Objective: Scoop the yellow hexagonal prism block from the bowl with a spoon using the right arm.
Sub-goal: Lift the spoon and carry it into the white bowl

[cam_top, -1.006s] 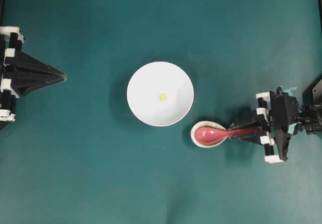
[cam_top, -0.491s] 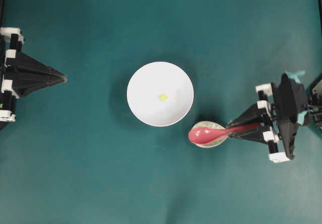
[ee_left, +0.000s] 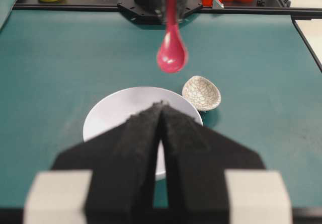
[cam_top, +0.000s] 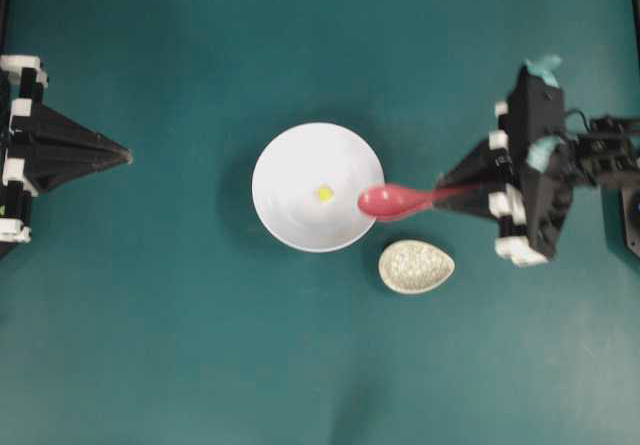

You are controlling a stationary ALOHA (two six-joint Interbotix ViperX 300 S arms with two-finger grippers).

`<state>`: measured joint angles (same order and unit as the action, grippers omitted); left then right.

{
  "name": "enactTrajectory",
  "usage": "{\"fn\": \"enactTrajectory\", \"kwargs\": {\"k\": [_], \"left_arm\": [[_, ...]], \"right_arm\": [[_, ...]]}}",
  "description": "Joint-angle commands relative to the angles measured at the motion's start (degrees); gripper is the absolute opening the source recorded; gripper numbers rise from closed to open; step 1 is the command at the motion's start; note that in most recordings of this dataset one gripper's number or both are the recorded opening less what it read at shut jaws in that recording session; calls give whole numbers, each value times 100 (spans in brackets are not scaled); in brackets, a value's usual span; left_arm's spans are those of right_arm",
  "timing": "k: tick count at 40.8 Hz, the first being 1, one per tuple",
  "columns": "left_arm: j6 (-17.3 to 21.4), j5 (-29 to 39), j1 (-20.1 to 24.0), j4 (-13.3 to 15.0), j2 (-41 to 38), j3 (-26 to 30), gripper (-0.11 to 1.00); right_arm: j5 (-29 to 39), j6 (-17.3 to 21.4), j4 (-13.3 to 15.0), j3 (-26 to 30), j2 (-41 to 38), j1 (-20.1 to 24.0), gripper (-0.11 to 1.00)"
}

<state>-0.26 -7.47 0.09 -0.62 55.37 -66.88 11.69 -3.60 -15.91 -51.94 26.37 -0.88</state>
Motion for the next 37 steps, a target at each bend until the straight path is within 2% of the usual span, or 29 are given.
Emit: {"fn": "enactTrajectory", "kwargs": {"k": [1,11,26,37], "left_arm": [[0,-35,9,-18,-44,141,-1],[0,-44,9,-18,-62,132,-1],[-53,-44,9,-18,-62,123,-1],[-53,-44,9,-18,-62,132,-1]], "right_arm": [[360,9,79,439,-114,-141,22],[1696,26,334,1424,-773,-378,22],[3375,62,369,2725,-1925,-475,22],[3894,202,378,3243,-2312,-501,22]]}}
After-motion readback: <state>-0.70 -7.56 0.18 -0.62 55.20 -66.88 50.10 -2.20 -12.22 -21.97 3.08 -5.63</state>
